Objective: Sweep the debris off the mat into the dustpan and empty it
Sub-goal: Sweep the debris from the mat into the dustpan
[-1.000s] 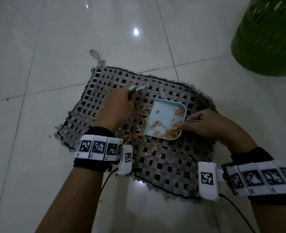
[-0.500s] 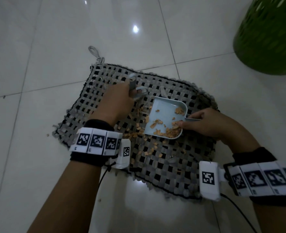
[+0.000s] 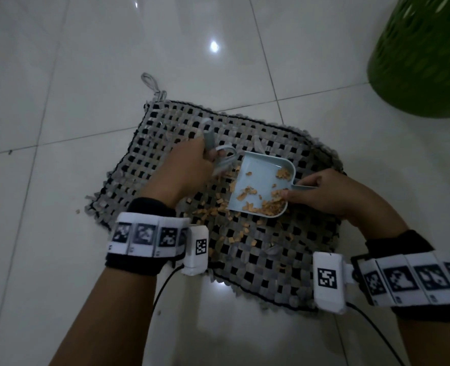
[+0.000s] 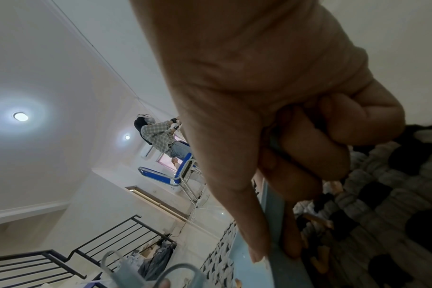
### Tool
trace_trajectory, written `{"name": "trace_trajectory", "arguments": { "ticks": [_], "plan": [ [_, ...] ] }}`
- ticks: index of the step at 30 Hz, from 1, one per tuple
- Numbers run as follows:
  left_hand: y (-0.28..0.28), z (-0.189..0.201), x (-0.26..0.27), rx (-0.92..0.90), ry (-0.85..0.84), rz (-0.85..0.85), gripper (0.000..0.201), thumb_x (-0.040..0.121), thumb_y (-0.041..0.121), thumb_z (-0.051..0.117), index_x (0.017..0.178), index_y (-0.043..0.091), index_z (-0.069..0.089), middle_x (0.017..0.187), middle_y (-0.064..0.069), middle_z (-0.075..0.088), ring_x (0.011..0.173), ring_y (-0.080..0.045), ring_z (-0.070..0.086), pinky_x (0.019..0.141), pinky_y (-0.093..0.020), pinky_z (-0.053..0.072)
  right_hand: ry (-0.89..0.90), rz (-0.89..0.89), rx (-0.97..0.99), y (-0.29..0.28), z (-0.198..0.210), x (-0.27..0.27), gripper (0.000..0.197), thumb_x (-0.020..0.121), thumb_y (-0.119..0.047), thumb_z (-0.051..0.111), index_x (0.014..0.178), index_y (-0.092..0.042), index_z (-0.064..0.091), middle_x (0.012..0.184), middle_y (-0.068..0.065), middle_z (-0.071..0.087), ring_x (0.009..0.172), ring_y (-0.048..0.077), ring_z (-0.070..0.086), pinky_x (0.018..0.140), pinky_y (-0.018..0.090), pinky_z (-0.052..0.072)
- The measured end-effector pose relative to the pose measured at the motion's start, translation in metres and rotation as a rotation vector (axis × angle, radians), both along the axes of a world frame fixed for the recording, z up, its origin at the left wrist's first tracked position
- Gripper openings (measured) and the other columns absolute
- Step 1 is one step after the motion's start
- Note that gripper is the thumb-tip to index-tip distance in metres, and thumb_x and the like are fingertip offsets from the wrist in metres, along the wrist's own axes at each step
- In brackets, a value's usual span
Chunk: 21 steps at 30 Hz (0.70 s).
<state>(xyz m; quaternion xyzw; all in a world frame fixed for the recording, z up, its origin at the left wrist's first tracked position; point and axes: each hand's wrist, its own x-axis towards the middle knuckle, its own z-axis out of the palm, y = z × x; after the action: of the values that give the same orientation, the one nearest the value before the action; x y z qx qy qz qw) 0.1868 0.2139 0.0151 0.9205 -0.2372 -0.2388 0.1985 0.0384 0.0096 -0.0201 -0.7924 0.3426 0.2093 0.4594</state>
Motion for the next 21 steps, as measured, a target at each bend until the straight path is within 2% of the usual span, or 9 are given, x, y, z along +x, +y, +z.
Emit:
{"name": "trace_trajectory", "arguments": {
  "ticks": [2, 4, 6, 11, 12, 14, 16, 19, 21],
  "plan": [
    [0.011, 0.005, 0.007, -0.101, 0.016, 0.071, 0.025, 0.108, 0.028, 0.042, 0.094, 0.029, 0.063, 0.084, 0.001, 0.06, 0.066, -0.015, 0.052, 0.053, -0.03, 0.038, -0.005, 0.007, 0.001, 0.0, -0.001, -0.001, 0.042, 0.081, -0.05, 0.076, 0.107, -0.018, 0.079, 0.116, 0.0, 0.068, 0.085, 0.009, 0.059, 0.079, 0.033, 0.049],
    [0.02, 0.005, 0.012, -0.206, -0.122, 0.216, 0.027, 0.108, 0.032, 0.04, 0.109, 0.021, 0.065, 0.085, 0.002, 0.06, 0.068, -0.011, 0.052, 0.057, -0.028, 0.038, -0.007, 0.015, -0.001, 0.0, -0.001, -0.001, 0.043, 0.08, -0.052, 0.076, 0.107, -0.019, 0.079, 0.111, -0.002, 0.067, 0.085, 0.009, 0.06, 0.077, 0.032, 0.049],
    [0.023, -0.001, 0.013, -0.217, -0.285, 0.336, 0.035, 0.108, 0.035, 0.039, 0.109, 0.009, 0.062, 0.074, 0.004, 0.056, 0.06, -0.008, 0.046, 0.05, -0.025, 0.032, -0.013, 0.027, 0.001, 0.0, -0.002, -0.002, 0.042, 0.08, -0.053, 0.075, 0.106, -0.02, 0.079, 0.106, -0.004, 0.067, 0.085, 0.009, 0.061, 0.074, 0.031, 0.049],
    [0.015, -0.028, -0.013, -0.105, -0.299, 0.215, 0.035, 0.109, 0.034, 0.035, 0.126, 0.011, 0.055, 0.068, 0.007, 0.049, 0.055, -0.008, 0.045, 0.046, -0.027, 0.025, -0.059, 0.073, 0.026, -0.001, -0.002, -0.005, 0.034, 0.083, -0.054, 0.072, 0.1, -0.025, 0.079, 0.103, -0.009, 0.07, 0.091, 0.01, 0.064, 0.084, 0.035, 0.054],
    [0.011, -0.03, -0.021, -0.096, -0.317, 0.172, 0.035, 0.109, 0.035, 0.035, 0.124, 0.011, 0.056, 0.067, 0.008, 0.048, 0.055, -0.008, 0.045, 0.046, -0.027, 0.024, -0.064, 0.079, 0.03, -0.001, -0.002, -0.006, 0.034, 0.083, -0.054, 0.072, 0.101, -0.026, 0.079, 0.106, -0.009, 0.07, 0.093, 0.01, 0.064, 0.084, 0.034, 0.054],
    [0.005, -0.027, -0.031, -0.073, -0.3, 0.103, 0.035, 0.109, 0.039, 0.035, 0.104, 0.013, 0.058, 0.064, 0.005, 0.049, 0.052, -0.011, 0.045, 0.046, -0.028, 0.024, -0.069, 0.085, 0.037, -0.002, -0.002, -0.006, 0.035, 0.083, -0.055, 0.072, 0.102, -0.026, 0.08, 0.111, -0.008, 0.071, 0.094, 0.011, 0.065, 0.086, 0.035, 0.054],
    [0.005, -0.016, -0.028, -0.1, -0.239, 0.118, 0.034, 0.108, 0.038, 0.037, 0.093, 0.015, 0.058, 0.065, 0.003, 0.053, 0.052, -0.012, 0.046, 0.047, -0.029, 0.027, -0.073, 0.082, 0.037, -0.002, -0.004, -0.006, 0.036, 0.082, -0.055, 0.072, 0.101, -0.026, 0.08, 0.111, -0.008, 0.071, 0.094, 0.012, 0.065, 0.087, 0.037, 0.055],
    [0.01, -0.002, -0.004, -0.198, -0.29, 0.257, 0.027, 0.108, 0.031, 0.039, 0.1, 0.016, 0.06, 0.075, 0.004, 0.057, 0.06, -0.009, 0.048, 0.05, -0.027, 0.034, -0.084, 0.073, 0.026, -0.001, -0.006, -0.006, 0.036, 0.081, -0.057, 0.073, 0.097, -0.026, 0.08, 0.108, -0.008, 0.072, 0.092, 0.013, 0.066, 0.087, 0.039, 0.056],
    [0.011, -0.001, 0.012, -0.232, -0.391, 0.302, 0.022, 0.107, 0.022, 0.042, 0.11, 0.011, 0.062, 0.079, 0.007, 0.054, 0.063, -0.008, 0.045, 0.051, -0.021, 0.029, -0.091, 0.064, 0.019, -0.001, -0.006, -0.006, 0.035, 0.08, -0.058, 0.073, 0.094, -0.027, 0.08, 0.104, -0.009, 0.073, 0.091, 0.013, 0.067, 0.088, 0.04, 0.056]
  ]
}}
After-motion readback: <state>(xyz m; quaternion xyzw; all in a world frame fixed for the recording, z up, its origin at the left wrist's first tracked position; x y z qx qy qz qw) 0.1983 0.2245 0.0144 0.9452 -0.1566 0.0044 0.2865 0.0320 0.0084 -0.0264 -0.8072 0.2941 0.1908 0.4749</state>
